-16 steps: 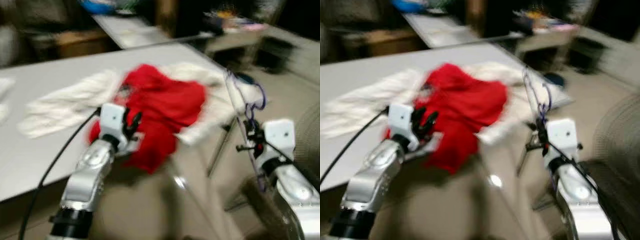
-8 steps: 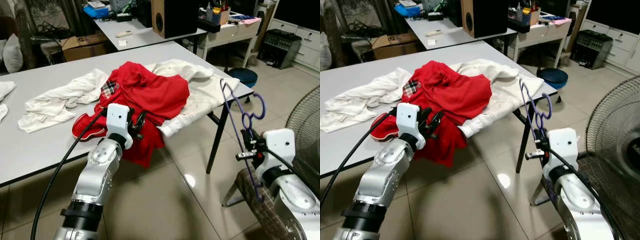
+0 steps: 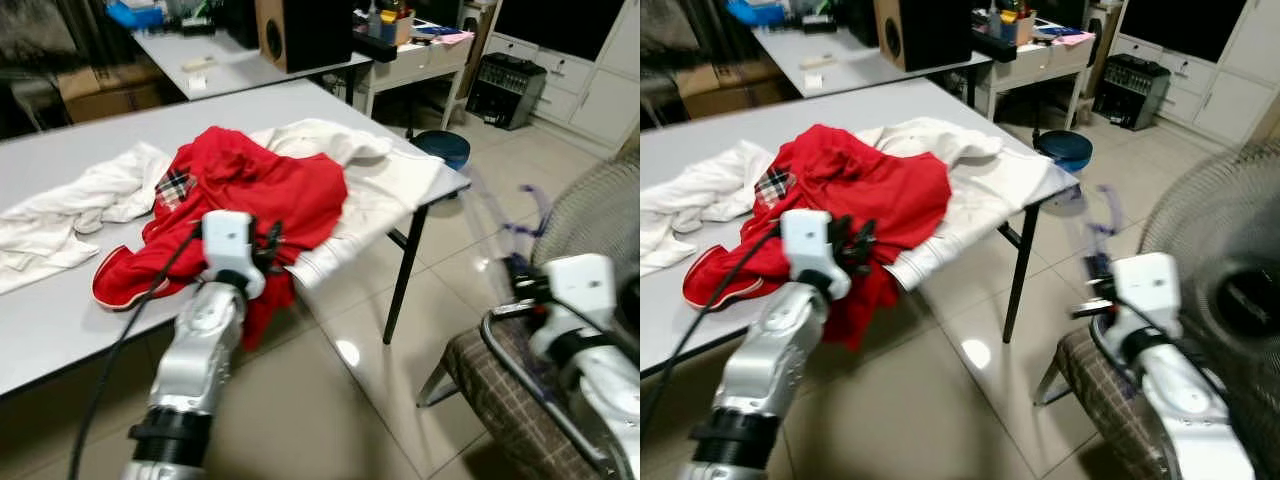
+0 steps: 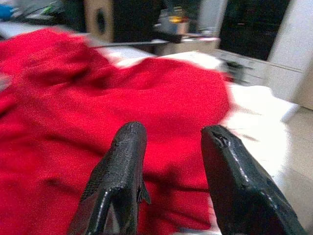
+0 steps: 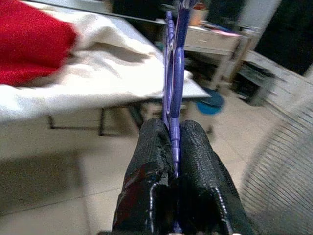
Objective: Hang hanger
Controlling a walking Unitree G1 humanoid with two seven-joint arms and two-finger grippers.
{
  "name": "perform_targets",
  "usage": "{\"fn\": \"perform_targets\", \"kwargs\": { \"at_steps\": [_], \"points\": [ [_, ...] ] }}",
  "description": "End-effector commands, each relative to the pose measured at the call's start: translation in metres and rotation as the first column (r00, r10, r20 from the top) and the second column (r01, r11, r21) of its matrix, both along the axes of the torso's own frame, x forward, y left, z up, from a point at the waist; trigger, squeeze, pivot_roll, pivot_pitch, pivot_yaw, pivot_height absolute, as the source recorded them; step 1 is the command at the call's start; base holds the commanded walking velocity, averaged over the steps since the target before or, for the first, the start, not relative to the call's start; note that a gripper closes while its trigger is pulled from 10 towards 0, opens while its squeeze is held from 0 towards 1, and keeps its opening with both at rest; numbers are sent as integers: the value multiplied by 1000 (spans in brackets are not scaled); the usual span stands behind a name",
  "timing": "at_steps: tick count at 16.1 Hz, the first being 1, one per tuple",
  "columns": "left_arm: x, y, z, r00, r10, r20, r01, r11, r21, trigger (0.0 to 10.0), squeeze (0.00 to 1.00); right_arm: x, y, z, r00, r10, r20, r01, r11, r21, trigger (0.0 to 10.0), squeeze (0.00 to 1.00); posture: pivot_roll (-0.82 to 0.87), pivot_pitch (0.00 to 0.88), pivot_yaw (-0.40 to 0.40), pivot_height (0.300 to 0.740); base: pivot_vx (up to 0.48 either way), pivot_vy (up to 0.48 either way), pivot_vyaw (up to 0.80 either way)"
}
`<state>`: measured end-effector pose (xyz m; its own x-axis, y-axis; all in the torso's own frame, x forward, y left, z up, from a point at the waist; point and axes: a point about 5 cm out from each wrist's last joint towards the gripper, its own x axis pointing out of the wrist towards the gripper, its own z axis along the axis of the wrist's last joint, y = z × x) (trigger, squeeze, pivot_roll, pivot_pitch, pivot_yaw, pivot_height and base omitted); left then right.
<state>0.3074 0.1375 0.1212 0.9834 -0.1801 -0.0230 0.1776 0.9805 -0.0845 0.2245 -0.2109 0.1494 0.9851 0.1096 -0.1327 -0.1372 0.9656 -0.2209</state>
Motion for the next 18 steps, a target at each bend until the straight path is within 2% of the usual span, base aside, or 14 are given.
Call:
{"fn": "perform_targets", "kwargs": {
  "at_steps": [1, 3, 6, 8, 9, 10, 11, 12, 14, 16, 18],
  "points": [
    [0, 2, 15, 997, 29, 66, -29, 1000, -10, 10000, 0, 6, -1, 9, 999, 22, 50, -23, 1000, 16, 10000, 0, -158, 0, -38, 740, 349, 0, 0],
    [1, 9, 19, 995, 51, 89, -50, 999, -11, 10000, 0, 8, 11, 7, 996, 59, 63, -62, 997, 55, 10000, 0, -126, 0, -39, 740, 345, 0, 0],
    [4, 16, 18, 995, 63, 82, -64, 998, 7, 10000, 0, 8, 20, 1, 995, 76, 57, -79, 995, 56, 10000, 0, -121, 0, -14, 740, 349, 0, 0],
    [11, 26, 21, 991, 114, 75, -117, 992, 36, 10000, 0, 7, 27, -2, 994, 96, 59, -100, 993, 67, 10000, 0, -125, 0, 20, 740, 148, 0, 0],
    [16, 30, 29, 990, 96, 107, -98, 995, 11, 10000, 1000, 4, 33, -5, 991, 116, 59, -120, 990, 78, 10000, 0, -106, 0, 20, 740, 0, 0, 0],
    [20, 28, 37, 991, 48, 128, -46, 999, -17, 10000, 1000, 1, 35, -6, 991, 122, 52, -127, 988, 91, 10000, 0, -101, 0, 20, 740, 0, 0, 0],
    [24, 26, 39, 992, 15, 125, -18, 1000, 19, 10000, 1000, -2, 33, -6, 991, 125, 48, -129, 986, 101, 10000, 0, -109, 0, 33, 740, 0, 0, 0],
    [30, 24, 38, 994, 3, 109, -7, 999, 34, 10000, 1000, -8, 29, -7, 991, 126, 37, -129, 987, 92, 10000, 0, -142, 0, 63, 740, 0, 0, 0],
    [39, 11, 31, 998, -22, 54, 23, 1000, -3, 10000, 1000, -21, 10, -8, 995, 97, 6, -97, 991, 91, 10000, 0, -177, 0, 84, 740, 0, 0, 0],
    [45, 5, 30, 998, -54, 29, 55, 998, -13, 10000, 1000, -28, 2, 0, 996, 86, 5, -86, 992, 88, 10000, 0, -206, 0, 98, 740, 0, 0, 0],
    [51, 6, 25, 998, -67, -8, 67, 997, 34, 10000, 1000, -33, 6, 2, 990, 138, -19, -136, 988, 77, 10000, 0, -210, 0, 86, 740, 0, 0, 0]
  ]
}}
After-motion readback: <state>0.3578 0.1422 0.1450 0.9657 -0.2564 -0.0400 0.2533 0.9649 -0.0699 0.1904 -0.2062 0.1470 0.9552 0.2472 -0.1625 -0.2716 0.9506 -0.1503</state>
